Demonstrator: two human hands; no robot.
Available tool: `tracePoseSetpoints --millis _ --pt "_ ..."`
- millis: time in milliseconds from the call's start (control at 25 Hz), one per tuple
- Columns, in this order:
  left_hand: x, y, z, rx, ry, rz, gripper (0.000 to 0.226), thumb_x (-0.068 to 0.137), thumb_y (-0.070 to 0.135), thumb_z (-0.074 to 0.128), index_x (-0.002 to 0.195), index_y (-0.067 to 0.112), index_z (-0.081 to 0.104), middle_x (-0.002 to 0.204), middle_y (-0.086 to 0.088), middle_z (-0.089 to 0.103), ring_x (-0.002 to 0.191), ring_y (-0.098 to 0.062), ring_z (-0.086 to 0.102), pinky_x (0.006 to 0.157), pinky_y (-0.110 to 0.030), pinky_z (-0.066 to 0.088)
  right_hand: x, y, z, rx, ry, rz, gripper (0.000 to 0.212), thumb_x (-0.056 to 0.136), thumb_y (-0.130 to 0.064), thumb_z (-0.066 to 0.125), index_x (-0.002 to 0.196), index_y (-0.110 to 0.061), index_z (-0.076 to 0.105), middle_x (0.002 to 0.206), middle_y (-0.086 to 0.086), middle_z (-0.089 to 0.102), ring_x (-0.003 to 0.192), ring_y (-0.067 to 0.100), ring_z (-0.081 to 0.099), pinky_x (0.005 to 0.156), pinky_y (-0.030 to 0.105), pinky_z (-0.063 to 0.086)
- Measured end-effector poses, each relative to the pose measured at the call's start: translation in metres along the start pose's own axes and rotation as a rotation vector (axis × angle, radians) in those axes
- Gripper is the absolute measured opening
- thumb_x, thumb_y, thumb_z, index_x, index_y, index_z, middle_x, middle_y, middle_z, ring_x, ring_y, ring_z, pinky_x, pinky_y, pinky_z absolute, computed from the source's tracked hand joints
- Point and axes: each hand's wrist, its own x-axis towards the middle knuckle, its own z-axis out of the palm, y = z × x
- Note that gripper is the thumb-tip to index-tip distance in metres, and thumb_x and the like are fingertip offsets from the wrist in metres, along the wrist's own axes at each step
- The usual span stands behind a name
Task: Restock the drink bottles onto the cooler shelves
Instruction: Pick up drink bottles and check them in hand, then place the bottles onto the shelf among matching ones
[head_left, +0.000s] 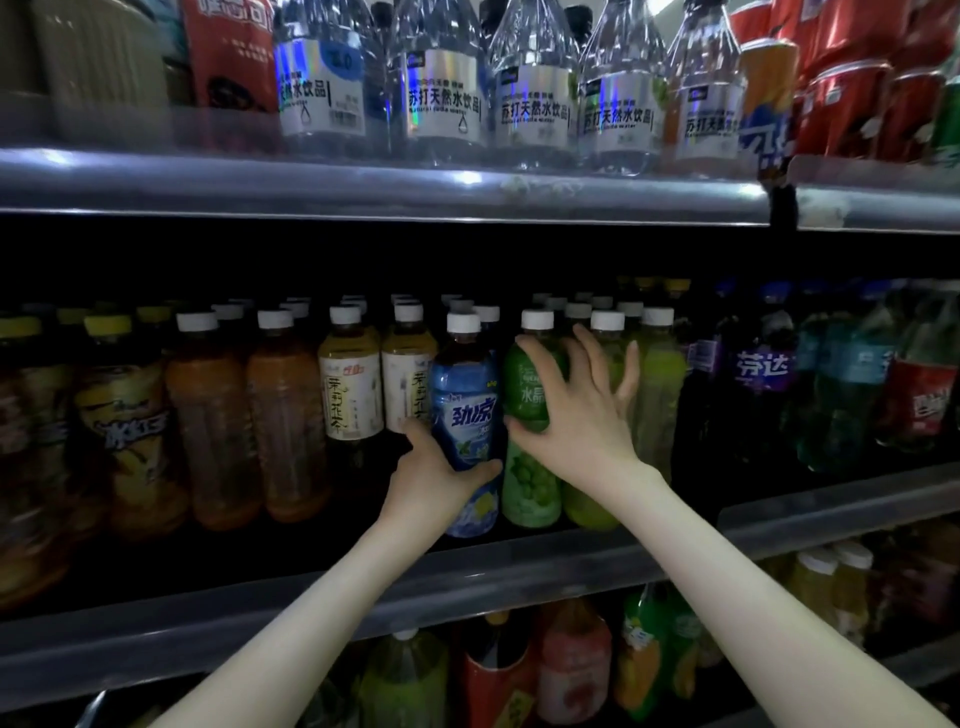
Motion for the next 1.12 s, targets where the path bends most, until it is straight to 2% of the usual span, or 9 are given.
tracePoseSetpoints --millis 160,280,400,520,640,840,960,1120 --pt "-0.006 -0.003 0.007 0.009 0.027 0.040 0.069 0.073 0.036 0.079 0.115 0.020 0.027 0.126 -0.006 0.056 0.108 -0.020 0.059 0.078 -0.025 0.046 -0.001 0.009 -0.003 0.072 -0.011 -0.024 0.079 0.070 -0.057 0.054 0.141 -0.032 0.030 0.138 0.012 0.047 0.140 0.023 0.017 0.109 0.043 -0.022" --pt "-0.007 -0.001 0.008 0.022 0.056 0.042 0.068 0.072 0.037 0.079 0.113 0.021 0.027 0.124 -0.005 0.057 0.105 -0.019 0.060 0.075 -0.024 0.046 0.000 0.012 -0.005 0.129 -0.038 -0.033 0.078 0.068 -0.058 0.048 0.139 -0.034 0.027 0.137 0.011 0.047 0.140 0.024 0.020 0.111 0.044 -0.015" --pt "-0.013 0.002 0.011 0.023 0.055 0.049 0.068 0.073 0.036 0.079 0.114 0.022 0.027 0.124 -0.004 0.057 0.103 -0.016 0.059 0.075 -0.022 0.045 -0.001 0.014 -0.005 0.130 -0.019 -0.015 0.079 0.067 -0.054 0.056 0.138 -0.035 0.027 0.136 0.017 0.045 0.136 0.026 0.018 0.110 0.047 -0.010" --pt "-0.019 0.006 0.016 0.024 0.049 0.053 0.068 0.074 0.038 0.079 0.115 0.024 0.026 0.123 -0.003 0.057 0.099 -0.013 0.058 0.076 -0.022 0.046 -0.001 0.021 -0.008 0.075 -0.055 0.002 0.084 0.071 -0.051 0.065 0.145 -0.036 0.027 0.141 0.018 0.037 0.139 0.024 0.011 0.110 0.049 -0.015" --pt "-0.021 0.009 0.022 0.058 0.059 0.053 0.071 0.075 0.038 0.077 0.122 0.018 0.027 0.122 -0.007 0.057 0.106 -0.021 0.059 0.076 -0.023 0.045 0.000 0.028 -0.011 0.049 -0.117 0.014 0.086 0.075 -0.053 0.064 0.148 -0.037 0.022 0.146 0.016 0.031 0.142 0.026 0.008 0.110 0.051 -0.016" --pt "-0.016 0.016 0.037 0.205 0.112 0.052 0.077 0.079 0.042 0.072 0.126 0.004 0.025 0.120 -0.017 0.057 0.106 -0.034 0.059 0.079 -0.035 0.049 0.000 0.028 -0.011 0.041 -0.121 -0.021 0.087 0.079 -0.058 0.060 0.150 -0.039 0.014 0.149 0.015 0.030 0.143 0.026 0.010 0.109 0.050 -0.016" --pt "-0.014 0.018 0.041 0.275 0.119 0.059 0.079 0.082 0.044 0.068 0.129 0.002 0.021 0.120 -0.018 0.056 0.104 -0.034 0.059 0.073 -0.031 0.044 -0.003 0.031 -0.012 -0.003 -0.122 -0.055 0.100 0.076 -0.064 0.061 0.152 -0.038 0.002 0.151 0.016 0.029 0.145 0.026 0.009 0.108 0.049 -0.020" --pt "-0.015 0.015 0.041 0.262 0.112 0.067 0.081 0.082 0.043 0.068 0.133 0.004 0.019 0.124 -0.016 0.055 0.107 -0.034 0.058 0.078 -0.033 0.046 -0.005 0.033 -0.016 -0.019 -0.155 -0.075 0.107 0.075 -0.063 0.063 0.152 -0.035 -0.005 0.154 0.017 0.025 0.147 0.027 0.005 0.107 0.050 -0.022"
